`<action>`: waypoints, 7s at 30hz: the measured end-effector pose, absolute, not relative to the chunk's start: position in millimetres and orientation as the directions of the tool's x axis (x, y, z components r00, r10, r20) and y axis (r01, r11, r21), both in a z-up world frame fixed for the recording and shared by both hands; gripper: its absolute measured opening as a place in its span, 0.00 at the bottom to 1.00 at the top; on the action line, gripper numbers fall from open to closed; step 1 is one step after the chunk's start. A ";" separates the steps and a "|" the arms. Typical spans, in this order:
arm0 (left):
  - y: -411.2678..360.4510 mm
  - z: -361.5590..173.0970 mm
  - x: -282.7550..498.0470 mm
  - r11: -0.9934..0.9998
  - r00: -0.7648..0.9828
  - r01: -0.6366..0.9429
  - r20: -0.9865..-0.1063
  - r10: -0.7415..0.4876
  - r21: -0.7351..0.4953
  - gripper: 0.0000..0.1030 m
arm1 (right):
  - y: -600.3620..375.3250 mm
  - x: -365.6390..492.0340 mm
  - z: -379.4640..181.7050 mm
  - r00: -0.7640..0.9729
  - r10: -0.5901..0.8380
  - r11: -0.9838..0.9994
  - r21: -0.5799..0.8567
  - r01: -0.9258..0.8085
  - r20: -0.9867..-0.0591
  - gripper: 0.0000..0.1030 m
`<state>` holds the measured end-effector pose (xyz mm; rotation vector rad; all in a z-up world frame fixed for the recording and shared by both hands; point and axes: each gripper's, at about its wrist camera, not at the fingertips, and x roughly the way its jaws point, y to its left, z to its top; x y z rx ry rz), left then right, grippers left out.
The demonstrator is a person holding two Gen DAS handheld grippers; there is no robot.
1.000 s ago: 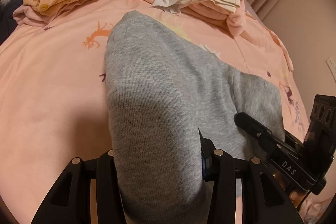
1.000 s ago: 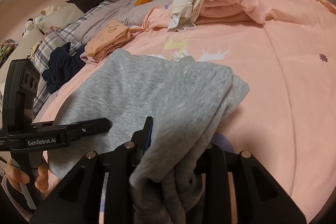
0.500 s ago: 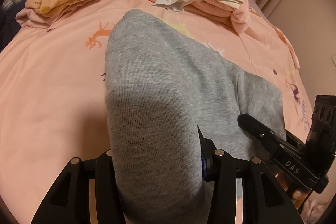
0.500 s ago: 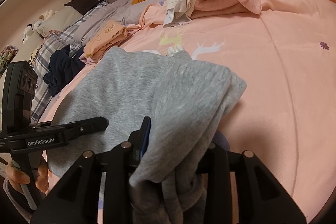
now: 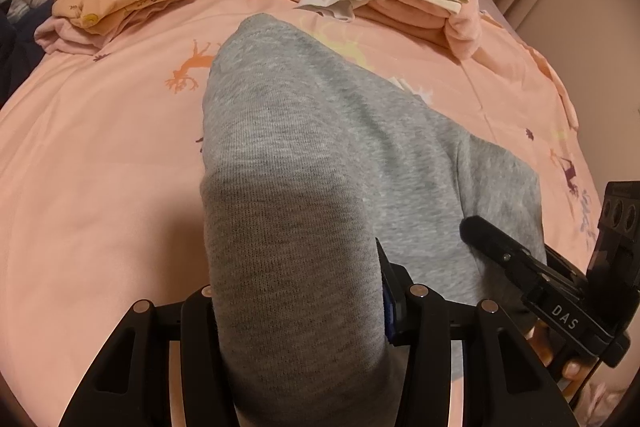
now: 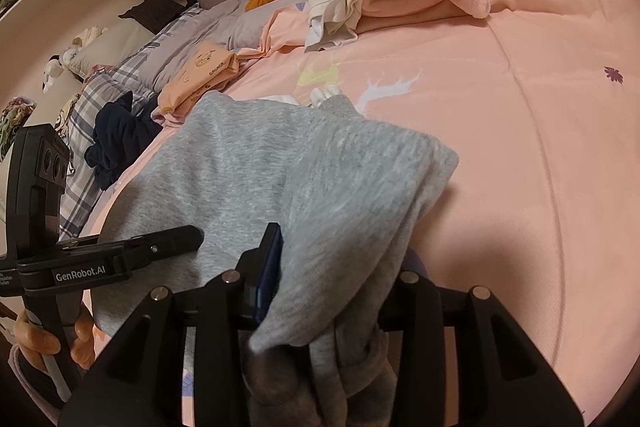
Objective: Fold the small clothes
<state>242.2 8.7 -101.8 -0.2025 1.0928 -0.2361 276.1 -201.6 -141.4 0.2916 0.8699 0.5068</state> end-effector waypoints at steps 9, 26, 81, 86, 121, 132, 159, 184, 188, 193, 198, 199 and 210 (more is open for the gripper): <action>8.6 -101.4 240.5 0.960 0.439 0.083 -0.854 -0.277 -0.269 0.47 | -204.3 276.9 -142.7 0.534 0.537 0.842 0.449 -0.298 -0.654 0.41; 3.9 -98.4 234.3 0.975 0.459 0.082 -0.860 -0.222 -0.207 0.49 | -218.7 281.8 -146.6 0.529 0.538 0.839 0.477 -0.262 -0.656 0.49; 26.6 -86.9 180.7 0.992 0.529 0.069 -0.839 -0.127 -0.107 0.57 | -244.1 276.5 -149.9 0.557 0.410 0.896 0.433 -0.098 -0.722 0.60; 29.0 -87.6 177.5 0.993 0.528 0.057 -0.841 -0.117 -0.103 0.60 | -247.0 270.9 -148.9 0.562 0.385 0.907 0.413 -0.083 -0.733 0.61; 32.6 -90.5 163.8 0.994 0.531 0.043 -0.841 -0.108 -0.100 0.60 | -198.4 213.7 -104.0 0.641 0.396 0.918 0.259 -0.302 -0.657 0.35; 31.6 -96.0 159.1 0.993 0.530 0.049 -0.840 -0.115 -0.105 0.60 | -201.7 219.6 -129.7 0.598 0.328 0.944 0.224 -0.244 -0.731 0.32; 30.6 -101.3 153.1 0.993 0.525 0.054 -0.843 -0.120 -0.107 0.62 | -209.2 216.9 -137.2 0.583 0.338 0.941 0.271 -0.204 -0.738 0.38; 32.8 -107.8 152.3 0.993 0.506 0.058 -0.854 -0.120 -0.105 0.66 | -216.5 213.9 -141.7 0.580 0.339 0.940 0.289 -0.179 -0.741 0.47; 32.4 -108.0 151.7 0.993 0.505 0.059 -0.855 -0.117 -0.102 0.67 | -217.0 213.0 -142.3 0.579 0.340 0.940 0.293 -0.176 -0.741 0.48; 32.4 -108.1 151.8 0.993 0.504 0.059 -0.856 -0.117 -0.101 0.67 | -217.8 213.0 -142.6 0.578 0.342 0.939 0.299 -0.173 -0.741 0.48; 32.6 -109.0 151.6 0.994 0.499 0.061 -0.859 -0.113 -0.096 0.67 | -218.7 213.2 -142.7 0.577 0.342 0.939 0.298 -0.172 -0.742 0.48; 32.7 -109.0 151.5 0.994 0.498 0.061 -0.860 -0.114 -0.096 0.67 | -219.0 212.4 -143.1 0.576 0.342 0.939 0.300 -0.171 -0.742 0.48; 36.5 -106.3 147.7 0.995 0.499 0.053 -0.860 -0.105 -0.090 0.67 | -220.6 211.9 -143.6 0.577 0.342 0.938 0.303 -0.167 -0.742 0.50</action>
